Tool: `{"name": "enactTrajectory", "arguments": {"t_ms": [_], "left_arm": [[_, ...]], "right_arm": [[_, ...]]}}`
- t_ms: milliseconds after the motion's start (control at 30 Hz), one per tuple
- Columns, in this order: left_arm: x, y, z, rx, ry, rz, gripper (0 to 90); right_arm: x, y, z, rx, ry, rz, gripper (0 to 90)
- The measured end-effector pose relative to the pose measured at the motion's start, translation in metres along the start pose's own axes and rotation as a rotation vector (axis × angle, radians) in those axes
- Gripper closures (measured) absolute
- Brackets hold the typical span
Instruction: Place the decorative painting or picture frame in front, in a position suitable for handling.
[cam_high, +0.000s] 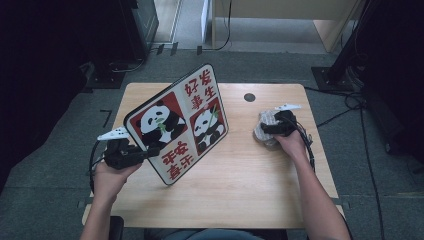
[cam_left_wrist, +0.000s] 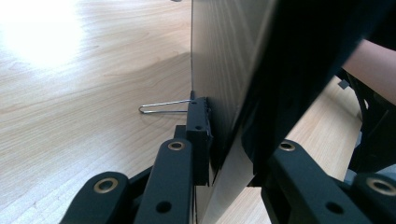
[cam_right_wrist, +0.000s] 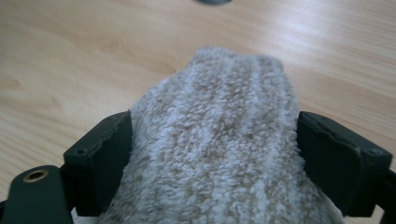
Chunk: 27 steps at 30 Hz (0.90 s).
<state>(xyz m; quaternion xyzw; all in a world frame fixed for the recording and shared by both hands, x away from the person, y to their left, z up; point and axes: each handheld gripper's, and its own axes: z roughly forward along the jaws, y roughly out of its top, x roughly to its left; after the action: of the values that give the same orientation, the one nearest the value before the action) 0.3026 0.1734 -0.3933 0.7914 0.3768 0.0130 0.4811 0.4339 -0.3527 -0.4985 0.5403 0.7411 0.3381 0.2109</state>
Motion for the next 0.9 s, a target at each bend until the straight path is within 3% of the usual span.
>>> {"name": "enactTrajectory", "arguments": {"t_ms": [67, 200, 300, 400, 433, 667, 900], "left_arm": [[0.001, 0.0, 0.0, 0.0, -0.002, -0.005, 78.1], [0.001, 0.001, 0.0, 0.003, 0.0, -0.004, 78.1], [0.001, 0.001, 0.001, 0.003, 0.002, -0.004, 78.0], [0.001, 0.0, 0.001, 0.001, 0.002, -0.004, 78.1], [0.001, 0.0, 0.001, 0.001, 0.001, -0.005, 78.1], [0.001, -0.001, 0.001, 0.003, 0.0, -0.004, 78.0], [0.001, -0.001, 0.002, 0.005, -0.003, -0.007, 77.7]], "right_arm": [[-0.004, 0.002, 0.001, 0.007, 0.006, 0.014, 12.7], [-0.001, 0.002, 0.015, 0.084, 0.009, -0.018, 2.2], [0.0, -0.001, 0.023, 0.107, 0.0, -0.021, 0.6], [-0.003, -0.002, 0.022, 0.101, 0.006, -0.028, 4.3], [-0.005, -0.002, 0.02, 0.097, 0.006, -0.018, 10.6], [-0.005, -0.003, 0.013, 0.09, 0.013, -0.012, 32.5], [-0.004, -0.005, 0.013, 0.064, -0.001, -0.006, 33.2]]}}
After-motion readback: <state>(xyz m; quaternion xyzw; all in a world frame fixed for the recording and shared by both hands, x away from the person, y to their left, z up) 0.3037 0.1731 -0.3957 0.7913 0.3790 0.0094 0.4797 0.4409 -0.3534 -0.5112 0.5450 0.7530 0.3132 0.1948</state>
